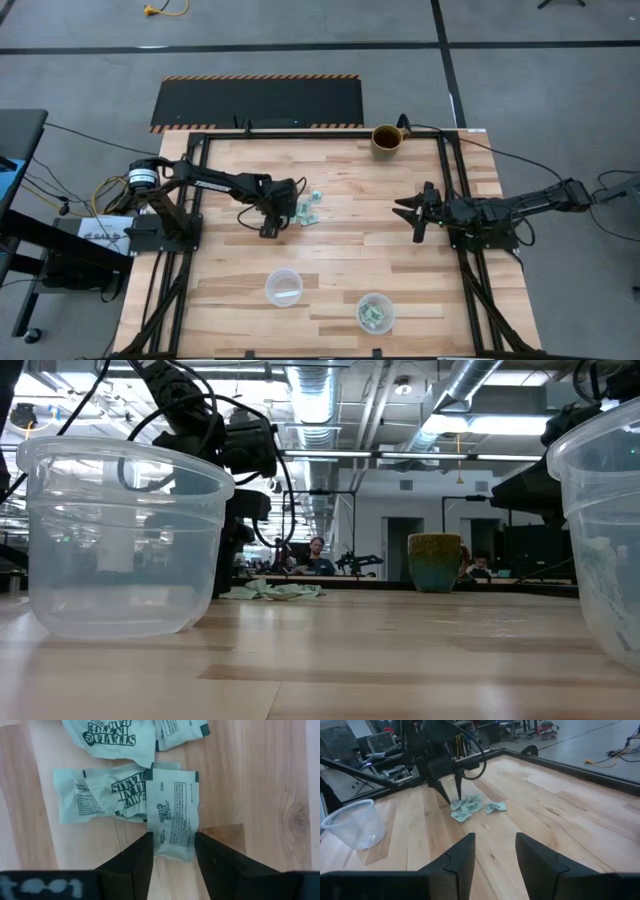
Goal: Pick and place items into bin
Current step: Put the stevia packet into the left transparent bin
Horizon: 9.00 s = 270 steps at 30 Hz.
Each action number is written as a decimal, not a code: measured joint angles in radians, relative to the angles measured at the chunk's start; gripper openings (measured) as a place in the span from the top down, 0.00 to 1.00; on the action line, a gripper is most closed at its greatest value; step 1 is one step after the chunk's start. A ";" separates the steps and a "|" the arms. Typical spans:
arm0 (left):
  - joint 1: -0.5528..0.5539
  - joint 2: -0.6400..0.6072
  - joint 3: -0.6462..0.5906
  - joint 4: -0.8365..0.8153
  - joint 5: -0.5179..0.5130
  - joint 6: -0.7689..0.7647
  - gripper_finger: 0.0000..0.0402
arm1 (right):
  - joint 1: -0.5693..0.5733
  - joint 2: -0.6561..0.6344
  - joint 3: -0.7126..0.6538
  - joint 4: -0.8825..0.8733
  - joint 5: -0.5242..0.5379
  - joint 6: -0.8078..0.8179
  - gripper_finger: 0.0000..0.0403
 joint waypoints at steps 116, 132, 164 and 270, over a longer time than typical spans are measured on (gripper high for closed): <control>0.001 -0.035 0.385 -0.388 0.008 0.152 0.68 | 0.000 0.002 0.000 0.001 0.000 0.000 0.67; 0.091 0.066 0.385 -0.331 0.053 0.296 0.70 | 0.000 0.002 0.000 0.001 0.000 0.000 0.67; 0.101 0.058 0.116 0.015 0.022 0.266 0.73 | 0.000 0.002 0.000 0.001 0.000 0.000 0.67; -0.086 -0.229 0.223 -0.237 -0.167 -0.067 0.62 | 0.000 0.002 0.000 0.001 0.000 0.000 0.67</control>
